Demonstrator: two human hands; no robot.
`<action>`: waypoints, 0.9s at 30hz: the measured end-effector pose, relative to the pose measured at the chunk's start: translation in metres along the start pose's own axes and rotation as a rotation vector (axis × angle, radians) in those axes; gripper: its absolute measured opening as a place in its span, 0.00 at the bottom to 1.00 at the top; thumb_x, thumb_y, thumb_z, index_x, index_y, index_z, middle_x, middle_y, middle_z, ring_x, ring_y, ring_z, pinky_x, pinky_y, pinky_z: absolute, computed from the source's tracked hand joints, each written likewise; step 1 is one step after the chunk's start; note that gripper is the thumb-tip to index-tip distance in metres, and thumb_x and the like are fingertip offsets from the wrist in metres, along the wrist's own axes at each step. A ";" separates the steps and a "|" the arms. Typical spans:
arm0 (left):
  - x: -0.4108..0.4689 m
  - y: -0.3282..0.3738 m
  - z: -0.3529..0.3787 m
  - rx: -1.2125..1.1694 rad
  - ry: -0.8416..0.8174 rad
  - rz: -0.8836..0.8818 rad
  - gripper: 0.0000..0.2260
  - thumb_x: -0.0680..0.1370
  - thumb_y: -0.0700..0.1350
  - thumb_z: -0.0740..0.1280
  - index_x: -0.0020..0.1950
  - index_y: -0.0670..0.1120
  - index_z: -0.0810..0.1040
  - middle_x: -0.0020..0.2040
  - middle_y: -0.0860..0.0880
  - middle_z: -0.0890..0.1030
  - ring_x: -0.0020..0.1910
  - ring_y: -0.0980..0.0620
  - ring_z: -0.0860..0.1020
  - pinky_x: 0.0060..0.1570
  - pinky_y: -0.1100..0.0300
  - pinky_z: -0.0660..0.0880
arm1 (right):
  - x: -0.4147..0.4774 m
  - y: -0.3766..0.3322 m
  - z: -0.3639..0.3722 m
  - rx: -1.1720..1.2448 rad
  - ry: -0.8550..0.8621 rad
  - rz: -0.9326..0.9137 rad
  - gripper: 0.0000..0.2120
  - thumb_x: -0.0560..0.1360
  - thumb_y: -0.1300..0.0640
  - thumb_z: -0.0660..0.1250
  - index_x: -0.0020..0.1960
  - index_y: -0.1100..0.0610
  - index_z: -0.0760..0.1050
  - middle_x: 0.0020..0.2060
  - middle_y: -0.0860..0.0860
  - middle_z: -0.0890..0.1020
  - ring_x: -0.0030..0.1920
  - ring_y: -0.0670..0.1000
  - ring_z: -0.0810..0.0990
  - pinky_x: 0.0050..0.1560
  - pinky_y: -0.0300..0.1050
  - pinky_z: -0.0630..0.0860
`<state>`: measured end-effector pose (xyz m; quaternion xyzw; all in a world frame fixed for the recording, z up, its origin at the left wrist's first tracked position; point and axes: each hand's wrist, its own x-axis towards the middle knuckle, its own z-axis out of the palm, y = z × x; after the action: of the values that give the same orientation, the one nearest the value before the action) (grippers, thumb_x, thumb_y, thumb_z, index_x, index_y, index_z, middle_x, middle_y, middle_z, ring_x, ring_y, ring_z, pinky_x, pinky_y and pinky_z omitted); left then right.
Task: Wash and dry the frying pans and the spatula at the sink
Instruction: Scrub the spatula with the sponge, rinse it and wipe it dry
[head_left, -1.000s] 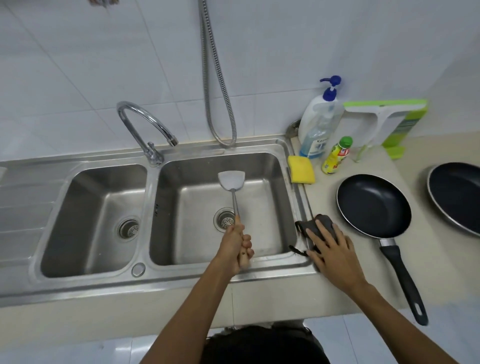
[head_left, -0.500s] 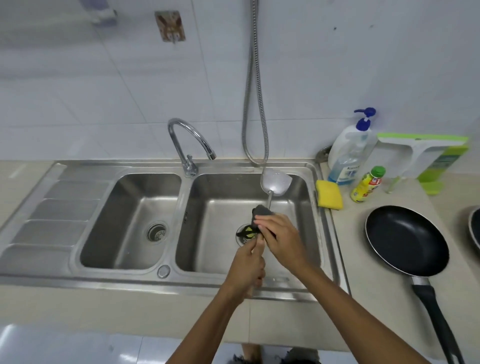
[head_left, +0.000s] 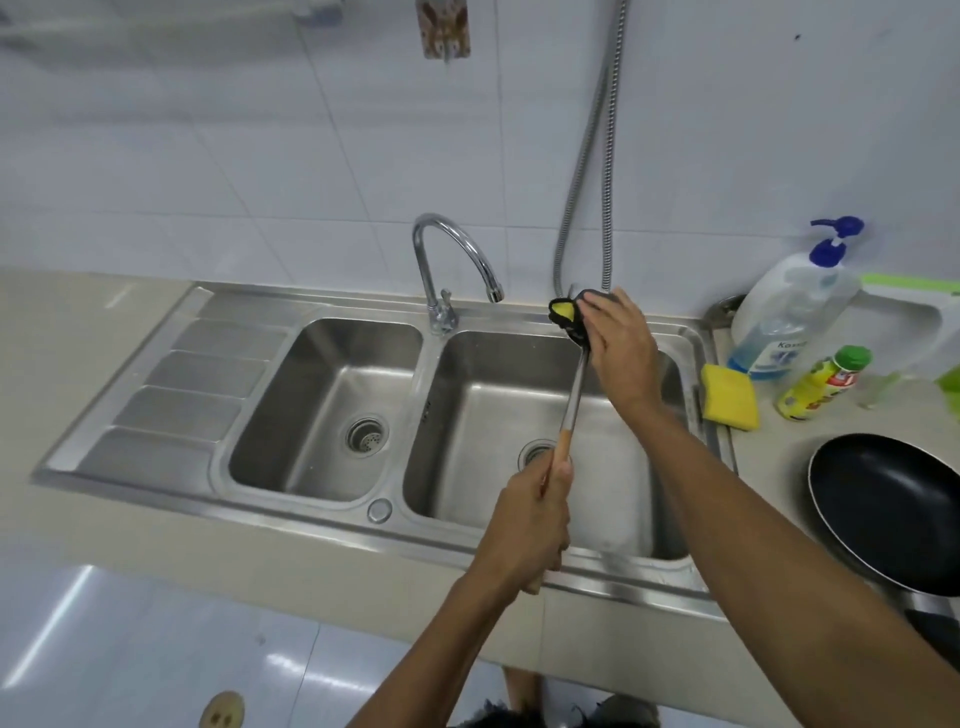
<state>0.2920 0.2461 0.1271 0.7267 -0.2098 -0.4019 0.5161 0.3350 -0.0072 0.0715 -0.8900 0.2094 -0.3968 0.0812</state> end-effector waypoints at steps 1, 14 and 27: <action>0.001 0.001 -0.002 0.024 0.005 0.005 0.17 0.85 0.56 0.56 0.60 0.43 0.74 0.24 0.55 0.68 0.23 0.59 0.66 0.23 0.65 0.66 | 0.004 -0.003 0.001 -0.007 -0.006 0.024 0.15 0.75 0.70 0.70 0.60 0.65 0.82 0.58 0.58 0.84 0.64 0.54 0.72 0.71 0.56 0.71; 0.003 0.001 -0.005 0.099 -0.055 -0.016 0.14 0.85 0.56 0.56 0.62 0.51 0.76 0.29 0.55 0.69 0.23 0.59 0.67 0.22 0.66 0.67 | 0.022 0.023 0.007 -0.089 -0.207 0.007 0.13 0.81 0.63 0.63 0.63 0.63 0.79 0.63 0.59 0.81 0.65 0.63 0.77 0.68 0.52 0.71; 0.028 0.012 0.000 0.214 -0.066 0.133 0.11 0.86 0.54 0.56 0.57 0.52 0.75 0.27 0.56 0.69 0.21 0.58 0.67 0.24 0.66 0.67 | 0.049 0.068 0.001 -0.116 -0.166 0.416 0.21 0.82 0.53 0.52 0.66 0.62 0.75 0.63 0.62 0.78 0.62 0.65 0.77 0.63 0.60 0.73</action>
<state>0.3098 0.2214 0.1278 0.7484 -0.3159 -0.3659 0.4541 0.3446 -0.0895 0.0825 -0.8606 0.4033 -0.2841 0.1267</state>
